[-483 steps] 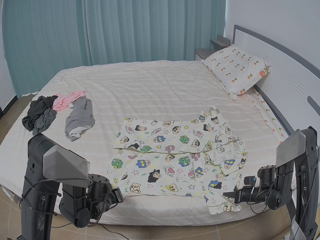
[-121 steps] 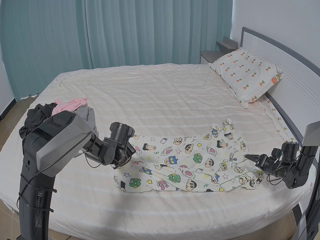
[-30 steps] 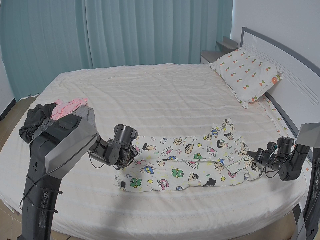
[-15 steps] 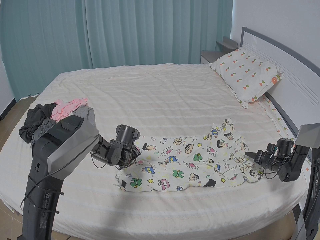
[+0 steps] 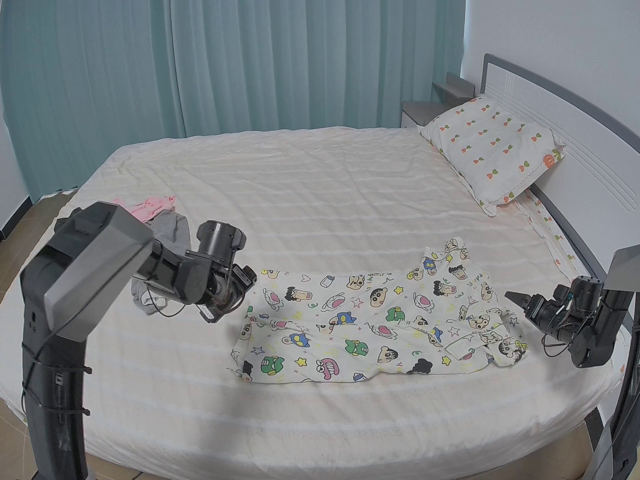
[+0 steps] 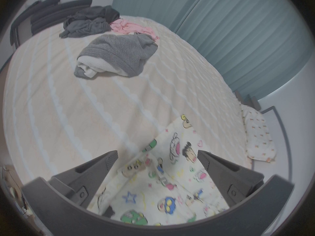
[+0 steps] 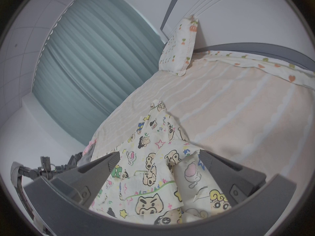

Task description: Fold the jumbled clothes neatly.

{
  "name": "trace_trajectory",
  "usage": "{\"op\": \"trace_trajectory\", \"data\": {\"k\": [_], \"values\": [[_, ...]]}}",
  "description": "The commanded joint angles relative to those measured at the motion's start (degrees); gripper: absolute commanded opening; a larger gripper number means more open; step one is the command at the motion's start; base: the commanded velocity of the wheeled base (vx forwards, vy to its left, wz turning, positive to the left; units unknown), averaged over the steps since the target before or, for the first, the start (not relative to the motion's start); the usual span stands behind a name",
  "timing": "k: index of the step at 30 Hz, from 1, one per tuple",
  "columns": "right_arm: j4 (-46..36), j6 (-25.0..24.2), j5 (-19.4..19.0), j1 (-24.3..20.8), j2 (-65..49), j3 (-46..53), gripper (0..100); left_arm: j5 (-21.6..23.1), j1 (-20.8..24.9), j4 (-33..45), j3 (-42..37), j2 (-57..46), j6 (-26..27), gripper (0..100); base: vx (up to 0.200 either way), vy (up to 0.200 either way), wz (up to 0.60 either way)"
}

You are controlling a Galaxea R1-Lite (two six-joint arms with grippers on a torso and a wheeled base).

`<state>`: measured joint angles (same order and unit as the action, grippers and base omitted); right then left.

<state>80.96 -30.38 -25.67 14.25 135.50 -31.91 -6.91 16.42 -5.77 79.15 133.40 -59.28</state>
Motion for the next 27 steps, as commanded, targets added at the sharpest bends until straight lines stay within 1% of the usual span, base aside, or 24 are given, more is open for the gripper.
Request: {"op": "trace_trajectory", "data": {"k": [1, 2, 3, 4, 5, 6, 8, 10, 11, 12, 13, 14, 15, 16, 17, 19, 23, 27], "values": [[3.5, -4.0, 3.0, -3.9, -8.3, 8.4, 100, 8.7, -1.8, -0.1, -10.8, -13.0, -3.7, 100, 0.0, 0.0, 0.0], [3.7, -6.0, 4.9, -6.8, -9.9, 10.6, 100, 11.8, -1.5, -1.7, -15.8, -16.1, -4.5, 100, 0.0, 0.0, 0.0], [3.8, -7.4, 6.0, -8.3, -10.4, 11.3, 100, 13.2, -1.4, -3.2, -18.3, -17.3, -4.7, 100, 0.0, 0.0, 0.0], [3.8, -7.8, 6.2, -8.6, -10.6, 11.4, 100, 13.4, -1.4, -3.6, -18.9, -17.5, -4.8, 100, 0.0, 0.0, 0.0], [3.7, -13.5, 9.1, -12.9, -11.4, 12.3, 100, 17.3, -1.3, -10.2, -26.2, -20.2, -4.9, 100, 0.0, 0.0, 0.0], [3.7, -16.7, 10.5, -15.2, -11.2, 12.3, 100, 19.3, -1.3, -14.8, -30.2, -21.4, -4.9, 100, 0.0, 0.0, 0.0], [3.7, -20.5, 12.5, -17.8, -10.3, 12.5, 100, 22.6, -1.3, -22.9, -36.9, -23.1, -4.8, 100, 0.0, 0.0, 0.0], [3.9, -21.2, 13.9, -19.3, -7.2, 12.5, 100, 25.5, -1.3, -33.3, -43.6, -23.6, -4.9, 100, 0.0, 0.0, 0.0], [3.9, -21.2, 14.0, -19.3, -6.8, 12.5, 100, 25.7, -1.3, -34.5, -44.3, -23.6, -4.9, 100, 0.0, 0.0, 0.0], [4.1, -21.2, 15.0, -20.1, -5.1, 12.8, 100, 26.2, -1.3, -40.1, -47.9, -23.3, -4.9, 100, 0.0, 0.0, 0.0], [4.5, -21.1, 15.6, -20.5, -4.2, 13.1, 100, 26.5, -1.3, -43.9, -50.1, -23.0, -4.9, 100, 0.0, 0.0, 0.0], [4.5, -21.1, 15.6, -20.5, -4.2, 13.1, 100, 26.5, -1.3, -43.9, -50.1, -23.0, -4.9, 100, 0.0, 0.0, 0.0], [4.8, -21.2, 16.3, -20.7, -3.0, 13.6, 100, 26.9, -1.3, -48.2, -52.3, -21.4, -4.9, 100, 0.0, 0.0, 0.0], [4.8, -21.2, 16.3, -20.7, -3.0, 13.6, 100, 26.9, -1.3, -48.2, -52.3, -21.4, -4.9, 100, 0.0, 0.0, 0.0], [4.8, -21.2, 16.5, -20.7, -1.5, 14.0, 100, 26.9, -1.3, -51.6, -53.6, -19.9, -4.8, 100, 0.0, 0.0, 0.0], [5.3, -21.2, 16.6, -20.4, 0.1, 14.0, 100, 27.0, -1.6, -52.7, -54.4, -19.7, -4.9, 100, 0.0, 0.0, 0.0], [7.5, -21.1, 16.8, -20.3, 2.2, 14.2, 100, 27.0, -1.7, -52.9, -55.0, -19.8, -5.0, 100, 0.0, 0.0, 0.0], [8.5, -20.9, 18.1, -20.1, 4.0, 13.9, 100, 27.0, -1.7, -52.9, -55.7, -18.4, -4.9, 100, 0.0, 0.0, 0.0]]}}
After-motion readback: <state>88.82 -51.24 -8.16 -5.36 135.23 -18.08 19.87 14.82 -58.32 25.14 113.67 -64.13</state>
